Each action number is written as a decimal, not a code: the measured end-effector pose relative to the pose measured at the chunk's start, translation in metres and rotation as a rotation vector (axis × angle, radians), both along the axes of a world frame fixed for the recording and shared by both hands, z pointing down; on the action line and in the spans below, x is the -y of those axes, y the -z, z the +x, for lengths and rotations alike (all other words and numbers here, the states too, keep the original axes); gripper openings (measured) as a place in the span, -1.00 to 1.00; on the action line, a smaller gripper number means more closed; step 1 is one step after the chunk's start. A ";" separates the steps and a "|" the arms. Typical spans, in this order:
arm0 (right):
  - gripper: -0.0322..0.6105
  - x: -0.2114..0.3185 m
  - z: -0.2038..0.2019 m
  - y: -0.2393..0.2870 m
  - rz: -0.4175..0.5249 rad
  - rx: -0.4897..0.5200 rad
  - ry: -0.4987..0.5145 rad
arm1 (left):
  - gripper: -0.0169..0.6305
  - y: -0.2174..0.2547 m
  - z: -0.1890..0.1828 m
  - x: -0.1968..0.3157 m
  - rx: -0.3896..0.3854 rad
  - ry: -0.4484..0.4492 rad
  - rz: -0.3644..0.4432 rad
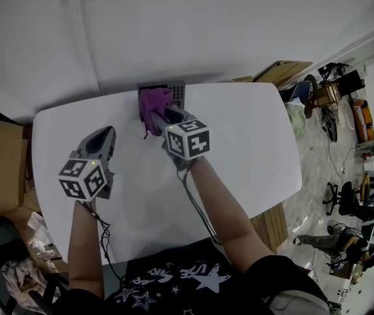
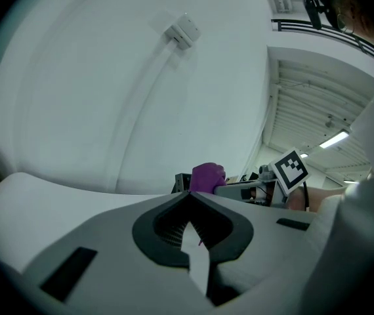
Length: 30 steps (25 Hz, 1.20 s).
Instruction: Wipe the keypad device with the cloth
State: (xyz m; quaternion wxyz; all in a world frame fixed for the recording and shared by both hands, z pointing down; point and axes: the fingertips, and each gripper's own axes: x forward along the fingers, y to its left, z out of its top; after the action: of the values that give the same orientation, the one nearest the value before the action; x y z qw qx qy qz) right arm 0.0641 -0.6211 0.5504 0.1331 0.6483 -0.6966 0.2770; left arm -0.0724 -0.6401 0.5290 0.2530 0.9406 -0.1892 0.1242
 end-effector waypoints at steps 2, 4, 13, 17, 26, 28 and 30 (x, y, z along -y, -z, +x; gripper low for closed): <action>-0.60 0.004 0.002 -0.006 -0.007 0.000 0.000 | -0.93 -0.005 0.001 0.003 0.008 0.002 -0.002; -0.60 0.008 0.002 -0.010 -0.012 0.002 0.003 | -0.93 -0.009 0.002 0.004 0.011 0.002 -0.008; -0.60 0.025 0.000 -0.026 -0.034 -0.016 0.036 | -0.93 -0.018 0.008 0.003 0.016 0.005 -0.022; -0.60 0.027 0.002 -0.029 -0.033 0.027 0.031 | -0.93 -0.020 0.010 0.002 0.020 0.008 -0.024; -0.60 0.023 0.023 -0.035 -0.057 -0.031 0.010 | -0.93 -0.021 0.020 0.000 0.028 -0.003 -0.021; -0.60 0.021 0.031 -0.035 -0.054 -0.032 0.000 | -0.93 -0.021 0.024 -0.001 0.032 -0.008 -0.021; -0.60 0.019 0.039 -0.034 -0.053 -0.028 -0.013 | -0.93 -0.020 0.029 -0.003 0.034 -0.014 -0.020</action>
State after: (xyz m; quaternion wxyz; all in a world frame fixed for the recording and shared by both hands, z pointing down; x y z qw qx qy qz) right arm 0.1028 -0.6398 0.5843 0.1579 0.6529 -0.6829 0.2871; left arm -0.0436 -0.6370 0.5491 0.2582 0.9371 -0.1857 0.1439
